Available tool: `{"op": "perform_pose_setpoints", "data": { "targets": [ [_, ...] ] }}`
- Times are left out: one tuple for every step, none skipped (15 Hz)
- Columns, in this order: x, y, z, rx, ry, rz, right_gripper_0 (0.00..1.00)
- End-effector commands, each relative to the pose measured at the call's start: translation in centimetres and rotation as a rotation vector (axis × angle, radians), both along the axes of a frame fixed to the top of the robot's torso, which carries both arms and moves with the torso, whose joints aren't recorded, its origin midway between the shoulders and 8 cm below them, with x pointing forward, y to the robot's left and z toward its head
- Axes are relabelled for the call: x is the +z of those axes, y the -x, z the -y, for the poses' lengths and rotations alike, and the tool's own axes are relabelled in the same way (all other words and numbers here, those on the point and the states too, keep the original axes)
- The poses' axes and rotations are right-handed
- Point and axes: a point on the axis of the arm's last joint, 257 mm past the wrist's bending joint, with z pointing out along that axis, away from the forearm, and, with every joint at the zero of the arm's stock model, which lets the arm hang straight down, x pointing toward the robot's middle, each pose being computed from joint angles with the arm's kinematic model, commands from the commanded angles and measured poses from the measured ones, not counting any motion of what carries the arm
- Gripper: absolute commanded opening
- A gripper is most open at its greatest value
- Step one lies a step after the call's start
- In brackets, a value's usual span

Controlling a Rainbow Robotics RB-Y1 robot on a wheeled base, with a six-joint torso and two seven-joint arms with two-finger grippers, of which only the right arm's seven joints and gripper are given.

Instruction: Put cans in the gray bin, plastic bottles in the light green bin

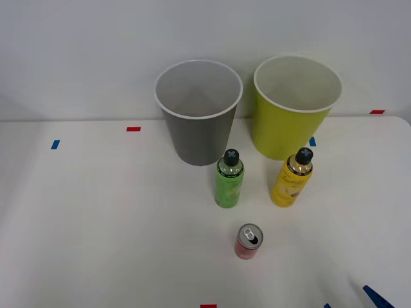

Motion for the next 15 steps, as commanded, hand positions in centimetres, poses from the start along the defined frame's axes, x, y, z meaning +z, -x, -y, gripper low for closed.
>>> {"op": "perform_pose_setpoints", "data": {
  "targets": [
    [0.00,0.00,0.00,0.000,0.000,0.000,1.00],
    [0.00,0.00,0.00,0.000,0.000,0.000,1.00],
    [0.00,0.00,0.00,0.000,0.000,0.000,1.00],
    [0.00,0.00,0.00,0.000,0.000,0.000,1.00],
    [0.00,0.00,0.00,0.000,0.000,0.000,1.00],
    [0.00,0.00,0.00,0.000,0.000,0.000,1.00],
    [0.00,0.00,0.00,0.000,0.000,0.000,1.00],
    [0.00,0.00,0.00,0.000,0.000,0.000,1.00],
    [0.00,0.00,0.00,0.000,0.000,0.000,1.00],
    [0.00,0.00,0.00,0.000,0.000,0.000,1.00],
    [0.00,0.00,0.00,0.000,0.000,0.000,1.00],
    [0.00,0.00,0.00,0.000,0.000,0.000,1.00],
    [0.00,0.00,0.00,0.000,0.000,0.000,1.00],
    [0.00,0.00,0.00,0.000,0.000,0.000,1.00],
    [0.00,0.00,0.00,0.000,0.000,0.000,1.00]
  ]
}}
